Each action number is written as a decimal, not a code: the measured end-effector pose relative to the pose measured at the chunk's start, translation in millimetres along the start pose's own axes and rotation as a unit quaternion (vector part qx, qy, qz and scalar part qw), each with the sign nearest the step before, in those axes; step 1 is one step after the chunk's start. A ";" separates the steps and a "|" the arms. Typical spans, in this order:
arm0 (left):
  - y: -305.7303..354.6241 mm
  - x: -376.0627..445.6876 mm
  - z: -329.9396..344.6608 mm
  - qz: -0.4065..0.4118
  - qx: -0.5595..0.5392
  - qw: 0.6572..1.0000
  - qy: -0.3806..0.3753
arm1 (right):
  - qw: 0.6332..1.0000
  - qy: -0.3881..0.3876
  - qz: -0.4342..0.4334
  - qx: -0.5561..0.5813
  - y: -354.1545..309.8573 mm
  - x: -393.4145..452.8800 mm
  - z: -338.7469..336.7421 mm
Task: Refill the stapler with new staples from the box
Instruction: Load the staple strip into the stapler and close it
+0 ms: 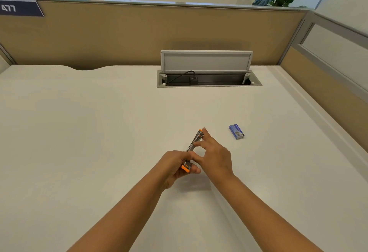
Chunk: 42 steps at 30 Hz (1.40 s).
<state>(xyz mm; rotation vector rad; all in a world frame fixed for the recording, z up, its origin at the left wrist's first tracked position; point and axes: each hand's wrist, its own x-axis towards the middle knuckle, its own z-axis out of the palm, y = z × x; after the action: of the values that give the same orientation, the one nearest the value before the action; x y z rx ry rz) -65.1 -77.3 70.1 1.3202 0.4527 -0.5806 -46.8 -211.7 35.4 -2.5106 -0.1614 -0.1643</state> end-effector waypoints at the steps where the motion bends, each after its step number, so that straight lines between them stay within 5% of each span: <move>1: 0.0 0.5 0.2 -0.004 -0.004 1.000 0.004 | 1.000 -0.003 0.010 -0.001 0.0 0.7 -0.5; 13: 0.9 4.1 -0.7 -0.032 -0.035 0.999 0.006 | 0.998 -0.019 0.044 -0.033 -0.6 2.7 0.4; 17: 2.2 4.6 -7.6 -0.060 -0.042 0.997 0.015 | 0.989 0.010 0.087 0.119 6.1 -0.3 3.1; 20: 3.8 3.5 -14.4 -0.097 -0.004 0.995 0.007 | 0.951 0.021 0.164 0.260 12.1 0.7 1.5; 26: 36.4 -5.0 -38.0 -0.184 0.202 0.962 -0.013 | 0.872 -0.091 0.281 0.390 13.0 -8.1 13.0; 32: 81.3 -19.3 -52.7 -0.207 0.320 0.923 -0.045 | 0.847 -0.125 0.289 0.427 -2.3 -15.1 21.3; 37: 94.1 -14.9 -52.5 -0.209 0.406 0.889 -0.034 | 0.750 -0.179 0.334 0.543 -15.8 -20.8 26.4; 42: 100.3 -10.7 -54.2 -0.214 0.435 0.874 -0.031 | 0.721 -0.176 0.344 0.575 -19.1 -17.0 31.7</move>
<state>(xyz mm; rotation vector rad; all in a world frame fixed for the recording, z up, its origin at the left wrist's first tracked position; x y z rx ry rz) -9.4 -8.3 142.5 2.0660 0.4468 -1.2952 -64.0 -179.0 18.1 -1.1683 0.4176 0.5684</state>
